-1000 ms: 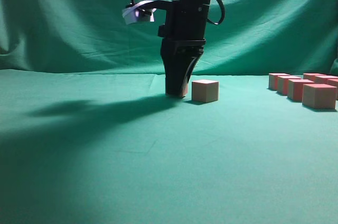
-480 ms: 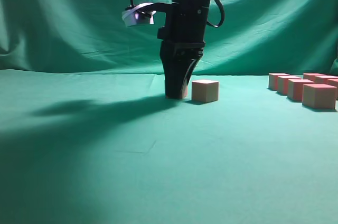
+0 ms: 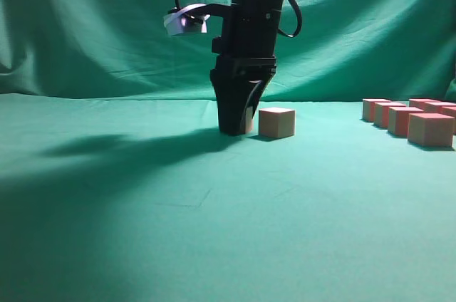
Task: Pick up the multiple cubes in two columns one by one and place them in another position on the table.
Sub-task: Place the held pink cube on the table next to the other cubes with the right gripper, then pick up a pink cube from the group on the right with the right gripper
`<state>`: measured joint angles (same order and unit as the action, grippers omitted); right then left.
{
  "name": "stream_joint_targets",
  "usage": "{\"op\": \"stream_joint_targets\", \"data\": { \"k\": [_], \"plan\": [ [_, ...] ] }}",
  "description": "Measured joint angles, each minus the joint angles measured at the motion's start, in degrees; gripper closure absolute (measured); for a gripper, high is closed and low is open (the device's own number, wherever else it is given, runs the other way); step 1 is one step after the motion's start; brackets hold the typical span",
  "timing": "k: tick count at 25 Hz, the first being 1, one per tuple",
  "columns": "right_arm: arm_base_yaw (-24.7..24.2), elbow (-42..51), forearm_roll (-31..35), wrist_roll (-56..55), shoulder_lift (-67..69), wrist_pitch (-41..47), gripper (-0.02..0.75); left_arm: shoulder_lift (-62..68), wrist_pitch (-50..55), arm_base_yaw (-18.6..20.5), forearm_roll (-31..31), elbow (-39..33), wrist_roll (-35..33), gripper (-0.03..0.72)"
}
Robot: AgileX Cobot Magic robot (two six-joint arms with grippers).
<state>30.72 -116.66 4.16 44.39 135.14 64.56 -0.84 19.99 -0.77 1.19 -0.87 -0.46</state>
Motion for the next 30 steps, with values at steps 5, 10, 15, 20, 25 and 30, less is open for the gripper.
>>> {"op": "stream_joint_targets", "data": {
  "k": [5,10,15,20,25,30],
  "plan": [
    [0.0,-0.11,0.09,-2.12,0.0,-0.11,0.08,0.0,0.0,0.0,0.0,0.0,0.0,0.688],
    [0.0,-0.11,0.09,-3.14,-1.36,-0.11,0.055,0.0,0.0,0.0,0.0,0.0,0.0,0.688],
    [0.0,-0.11,-0.02,-3.93,-8.19,-0.01,0.071,0.0,0.0,0.0,0.0,0.0,0.0,0.688],
    [0.0,-0.11,-0.02,-9.35,-17.83,2.33,0.071,0.0,0.0,0.0,0.0,0.0,0.0,0.688],
    [0.0,-0.11,-0.41,-14.5,-27.59,6.86,0.195,0.0,0.0,0.0,0.0,0.0,0.0,0.688],
    [0.0,-0.11,-5.29,-32.5,-35.39,7.59,0.192,0.0,0.0,0.0,0.0,0.0,0.0,0.688]
  ]
}}
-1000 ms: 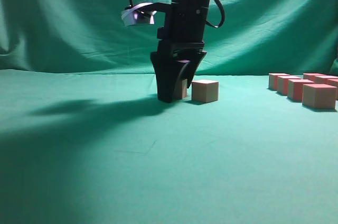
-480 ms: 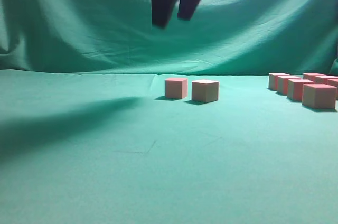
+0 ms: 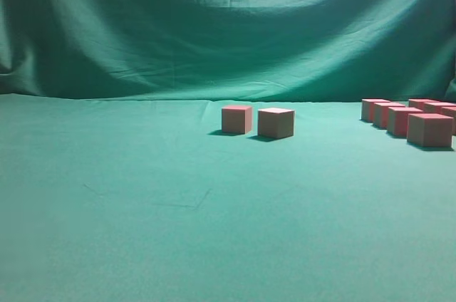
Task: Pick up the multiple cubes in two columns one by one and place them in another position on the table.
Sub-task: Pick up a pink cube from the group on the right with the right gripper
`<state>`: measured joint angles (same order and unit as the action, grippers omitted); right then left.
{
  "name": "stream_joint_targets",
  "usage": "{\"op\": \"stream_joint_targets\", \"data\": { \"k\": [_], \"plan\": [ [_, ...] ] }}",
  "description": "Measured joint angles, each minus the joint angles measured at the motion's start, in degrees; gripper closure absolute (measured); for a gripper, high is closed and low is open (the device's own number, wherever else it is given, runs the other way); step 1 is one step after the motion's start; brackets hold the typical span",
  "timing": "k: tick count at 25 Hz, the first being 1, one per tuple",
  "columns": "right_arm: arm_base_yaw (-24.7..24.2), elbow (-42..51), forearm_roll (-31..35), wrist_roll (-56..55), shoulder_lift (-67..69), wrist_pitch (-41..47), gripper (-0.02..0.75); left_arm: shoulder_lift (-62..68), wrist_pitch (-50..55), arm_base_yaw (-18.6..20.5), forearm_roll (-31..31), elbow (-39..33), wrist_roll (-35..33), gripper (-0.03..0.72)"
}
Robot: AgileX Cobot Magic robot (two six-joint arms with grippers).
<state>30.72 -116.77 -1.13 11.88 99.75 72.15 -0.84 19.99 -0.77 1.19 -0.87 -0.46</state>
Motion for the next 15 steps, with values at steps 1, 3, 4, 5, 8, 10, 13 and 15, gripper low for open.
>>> {"op": "stream_joint_targets", "data": {
  "k": [1,3,4,5,8,10,13,15],
  "plan": [
    [0.0,0.0,-1.23,-2.81,-1.38,0.13,0.232,0.0,0.0,0.0,0.0,0.0,0.0,0.688],
    [0.0,1.39,-4.64,-7.02,-3.96,0.13,0.217,0.0,0.0,0.0,0.0,0.0,0.0,0.688],
    [0.0,3.09,-6.44,-8.76,-5.39,0.13,0.217,0.0,0.0,0.0,0.0,0.0,0.0,0.688],
    [0.0,4.98,-7.9,-10.46,-6.79,0.13,0.217,0.0,0.0,0.0,0.0,0.0,0.0,0.688],
    [-0.27,14.67,-11.34,-15.84,-10.73,0.13,0.217,0.0,0.0,0.0,0.0,0.0,0.0,0.688],
    [-1.15,21.44,-11.57,-18.18,-12.22,0.03,0.217,0.0,0.0,0.0,0.0,0.0,0.0,0.688],
    [-4.06,31.23,-11.57,-21.68,-12.76,-0.22,0.217,0.0,0.0,0.0,0.0,0.0,0.0,0.688],
    [-6.54,37.78,-11.32,-23.48,-12.66,-0.81,0.217,0.0,0.0,0.0,0.0,0.0,0.0,0.688]
  ]
}}
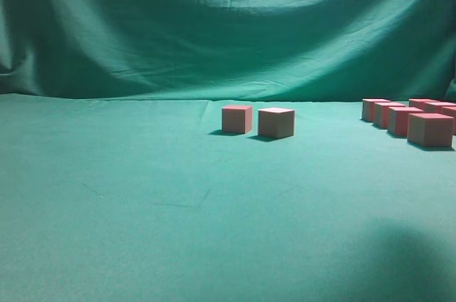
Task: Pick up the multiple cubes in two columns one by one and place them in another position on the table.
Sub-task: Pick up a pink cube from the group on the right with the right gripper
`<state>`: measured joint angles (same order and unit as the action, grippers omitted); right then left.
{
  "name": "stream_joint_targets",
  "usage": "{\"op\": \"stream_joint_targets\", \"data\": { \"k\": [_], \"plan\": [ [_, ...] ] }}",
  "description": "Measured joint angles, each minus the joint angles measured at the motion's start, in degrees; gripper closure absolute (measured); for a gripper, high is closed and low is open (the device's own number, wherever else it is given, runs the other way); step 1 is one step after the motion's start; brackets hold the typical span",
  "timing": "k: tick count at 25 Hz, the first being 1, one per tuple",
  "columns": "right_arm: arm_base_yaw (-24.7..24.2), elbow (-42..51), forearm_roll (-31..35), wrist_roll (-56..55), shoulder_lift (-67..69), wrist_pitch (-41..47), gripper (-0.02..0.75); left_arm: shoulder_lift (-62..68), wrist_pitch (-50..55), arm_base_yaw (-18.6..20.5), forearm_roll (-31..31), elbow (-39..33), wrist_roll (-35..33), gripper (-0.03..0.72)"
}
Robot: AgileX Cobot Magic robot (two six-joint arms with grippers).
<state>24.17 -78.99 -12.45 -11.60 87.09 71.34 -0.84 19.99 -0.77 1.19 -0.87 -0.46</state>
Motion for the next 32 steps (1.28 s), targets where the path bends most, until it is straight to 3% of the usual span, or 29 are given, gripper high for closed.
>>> {"op": "stream_joint_targets", "data": {
  "k": [5,10,16,22,32],
  "plan": [
    [-5.12,10.44,3.27,-2.74,1.2,-8.73,0.217,0.0,0.0,0.0,0.0,0.0,0.0,0.688],
    [-9.0,11.89,7.9,-3.15,4.9,-16.33,0.217,0.0,0.0,0.0,0.0,0.0,0.0,0.688],
    [-9.17,11.89,9.3,-0.89,10.11,-21.97,0.217,0.0,0.0,0.0,0.0,0.0,0.0,0.688],
    [-9.17,11.89,5.02,0.25,14.98,-26.92,0.217,0.0,0.0,0.0,0.0,0.0,0.0,0.688],
    [-9.17,11.89,4.77,0.25,19.25,-30.57,0.217,0.0,0.0,0.0,0.0,0.0,0.0,0.688]
  ]
}}
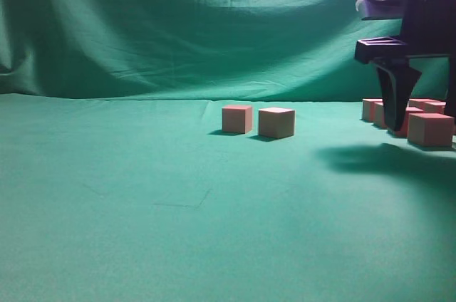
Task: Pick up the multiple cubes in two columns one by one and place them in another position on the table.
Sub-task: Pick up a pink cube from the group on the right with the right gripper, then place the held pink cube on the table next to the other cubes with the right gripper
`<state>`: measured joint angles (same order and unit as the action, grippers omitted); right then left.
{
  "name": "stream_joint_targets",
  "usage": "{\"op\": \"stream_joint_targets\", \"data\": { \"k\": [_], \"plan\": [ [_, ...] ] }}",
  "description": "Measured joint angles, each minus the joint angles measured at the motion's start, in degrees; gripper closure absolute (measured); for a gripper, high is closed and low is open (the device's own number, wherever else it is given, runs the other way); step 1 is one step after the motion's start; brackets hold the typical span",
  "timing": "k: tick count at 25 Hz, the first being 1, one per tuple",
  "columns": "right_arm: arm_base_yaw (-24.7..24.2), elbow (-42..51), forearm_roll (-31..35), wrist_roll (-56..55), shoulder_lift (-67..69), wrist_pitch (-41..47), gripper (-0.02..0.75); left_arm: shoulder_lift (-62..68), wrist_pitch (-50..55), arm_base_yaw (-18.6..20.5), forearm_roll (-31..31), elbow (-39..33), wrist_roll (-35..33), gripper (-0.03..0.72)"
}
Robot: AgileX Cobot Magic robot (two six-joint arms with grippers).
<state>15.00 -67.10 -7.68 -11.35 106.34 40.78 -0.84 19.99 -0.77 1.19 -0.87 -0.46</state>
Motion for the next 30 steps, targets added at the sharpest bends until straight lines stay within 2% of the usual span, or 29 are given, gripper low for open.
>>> {"op": "stream_joint_targets", "data": {
  "k": [2,7,8,11,15,19,23,26,30],
  "plan": [
    [0.0,0.0,0.0,0.0,0.4,-0.47,0.217,0.0,0.0,0.0,0.0,0.0,0.0,0.688],
    [0.0,0.0,0.0,0.0,1.89,-0.56,0.482,0.0,0.0,0.0,0.0,0.0,0.0,0.688],
    [0.0,0.0,0.0,0.0,1.89,-0.43,0.494,0.0,0.0,0.0,0.0,0.0,0.0,0.688],
    [0.0,0.0,0.0,0.0,1.89,0.12,0.484,0.0,0.0,0.0,0.0,0.0,0.0,0.688],
    [0.0,-3.78,4.96,5.09,0.97,11.03,0.484,0.0,0.0,0.0,0.0,0.0,0.0,0.688],
    [0.0,-12.06,21.21,17.41,-1.78,21.57,0.484,0.0,0.0,0.0,0.0,0.0,0.0,0.688],
    [0.93,-20.98,36.73,27.69,-2.63,25.83,0.484,0.0,0.0,0.0,0.0,0.0,0.0,0.688],
    [4.03,-26.03,39.43,32.05,-2.63,25.17,0.484,0.0,0.0,0.0,0.0,0.0,0.0,0.688],
    [11.34,-32.93,39.72,33.04,-0.53,24.18,0.484,0.0,0.0,0.0,0.0,0.0,0.0,0.688]
  ]
}}
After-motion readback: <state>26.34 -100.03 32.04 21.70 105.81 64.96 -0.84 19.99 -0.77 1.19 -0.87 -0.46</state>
